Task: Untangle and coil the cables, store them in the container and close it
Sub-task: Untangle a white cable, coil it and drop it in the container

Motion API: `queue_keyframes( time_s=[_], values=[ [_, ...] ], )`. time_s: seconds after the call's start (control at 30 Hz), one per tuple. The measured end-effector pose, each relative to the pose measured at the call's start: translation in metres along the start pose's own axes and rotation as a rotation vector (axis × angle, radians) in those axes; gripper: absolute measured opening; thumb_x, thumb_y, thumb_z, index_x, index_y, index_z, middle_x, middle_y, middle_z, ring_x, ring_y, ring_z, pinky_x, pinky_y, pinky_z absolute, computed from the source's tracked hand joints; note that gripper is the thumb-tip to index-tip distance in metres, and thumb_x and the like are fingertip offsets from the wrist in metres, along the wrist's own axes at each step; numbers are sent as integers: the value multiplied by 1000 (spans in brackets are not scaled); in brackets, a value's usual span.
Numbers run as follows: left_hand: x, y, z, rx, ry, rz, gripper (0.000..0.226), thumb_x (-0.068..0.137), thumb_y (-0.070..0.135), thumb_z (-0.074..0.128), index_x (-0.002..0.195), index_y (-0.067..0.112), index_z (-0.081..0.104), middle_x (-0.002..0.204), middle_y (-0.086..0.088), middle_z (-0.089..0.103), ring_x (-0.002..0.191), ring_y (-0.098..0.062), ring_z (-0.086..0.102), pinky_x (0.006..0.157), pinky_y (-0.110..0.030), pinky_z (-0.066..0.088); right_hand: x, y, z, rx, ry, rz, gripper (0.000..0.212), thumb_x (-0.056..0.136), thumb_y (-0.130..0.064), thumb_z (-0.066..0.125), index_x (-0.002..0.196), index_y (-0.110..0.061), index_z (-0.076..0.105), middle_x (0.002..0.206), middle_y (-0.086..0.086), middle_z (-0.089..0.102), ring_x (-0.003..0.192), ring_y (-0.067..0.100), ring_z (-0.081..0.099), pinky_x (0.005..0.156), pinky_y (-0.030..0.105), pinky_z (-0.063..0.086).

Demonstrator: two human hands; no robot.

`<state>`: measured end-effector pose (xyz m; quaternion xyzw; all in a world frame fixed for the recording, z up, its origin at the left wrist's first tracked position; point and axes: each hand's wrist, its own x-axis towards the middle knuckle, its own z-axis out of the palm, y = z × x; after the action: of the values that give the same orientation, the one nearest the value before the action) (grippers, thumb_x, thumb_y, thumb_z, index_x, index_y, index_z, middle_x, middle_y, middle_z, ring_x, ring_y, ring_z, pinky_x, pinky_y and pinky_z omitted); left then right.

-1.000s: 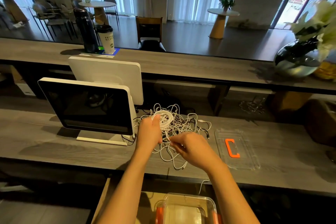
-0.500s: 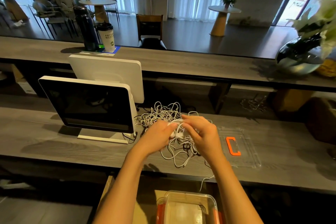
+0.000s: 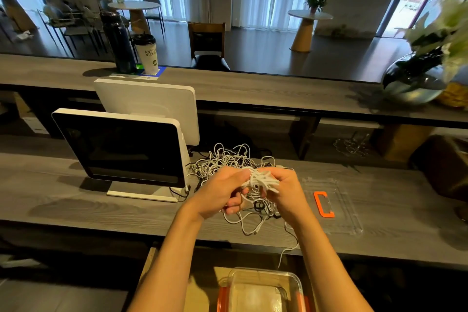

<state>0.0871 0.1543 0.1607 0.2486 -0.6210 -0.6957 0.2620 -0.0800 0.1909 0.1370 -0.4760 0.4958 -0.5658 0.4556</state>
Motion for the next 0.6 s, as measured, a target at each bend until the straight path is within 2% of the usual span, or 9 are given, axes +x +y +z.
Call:
queue_keyframes(
  time_s=[0.1, 0.17, 0.3, 0.37, 0.5, 0.6],
  values=[
    [5, -8, 0, -96, 174, 62, 41, 104, 35, 41, 74, 7, 47, 45, 9, 39, 34, -4, 30, 35, -15, 25, 0, 9, 11, -59, -47, 4, 36, 99, -9, 56, 72, -21, 76, 59, 10, 59, 48, 13, 43, 47, 24, 29],
    [9, -10, 2, -130, 340, 50, 41, 106, 31, 38, 74, 7, 47, 45, 7, 37, 34, -5, 28, 35, -15, 23, -2, 12, 15, -145, -90, -7, 34, 101, -22, 54, 73, -14, 73, 56, 6, 59, 45, 12, 37, 44, 22, 27],
    [17, -9, -1, 64, 647, -9, 43, 107, 30, 38, 71, 9, 48, 41, 8, 33, 35, -7, 28, 37, -20, 25, -7, 14, 23, -398, -241, -27, 32, 104, -22, 50, 84, -9, 71, 61, 8, 63, 44, 11, 40, 45, 20, 31],
    [22, -13, -6, 220, 757, -36, 45, 107, 30, 40, 67, 12, 50, 43, 9, 39, 39, -8, 37, 44, -23, 32, -10, 13, 27, -575, -291, -59, 27, 103, -20, 50, 94, -9, 72, 64, -1, 66, 49, 6, 46, 52, 16, 35],
    [25, -20, -12, 636, 828, -37, 48, 106, 27, 39, 61, 15, 49, 59, 0, 52, 57, -13, 47, 53, -28, 30, -12, 3, 26, -842, -394, -113, 18, 104, -23, 50, 90, -28, 59, 72, -10, 67, 61, 2, 57, 61, 14, 41],
    [26, -26, -17, 774, 801, -103, 51, 106, 27, 41, 56, 18, 40, 56, -1, 44, 57, -19, 42, 58, -35, 22, -10, -3, 22, -1040, -391, -176, 15, 103, -22, 48, 96, -21, 62, 81, -6, 70, 73, 10, 65, 72, 31, 54]
  ],
)
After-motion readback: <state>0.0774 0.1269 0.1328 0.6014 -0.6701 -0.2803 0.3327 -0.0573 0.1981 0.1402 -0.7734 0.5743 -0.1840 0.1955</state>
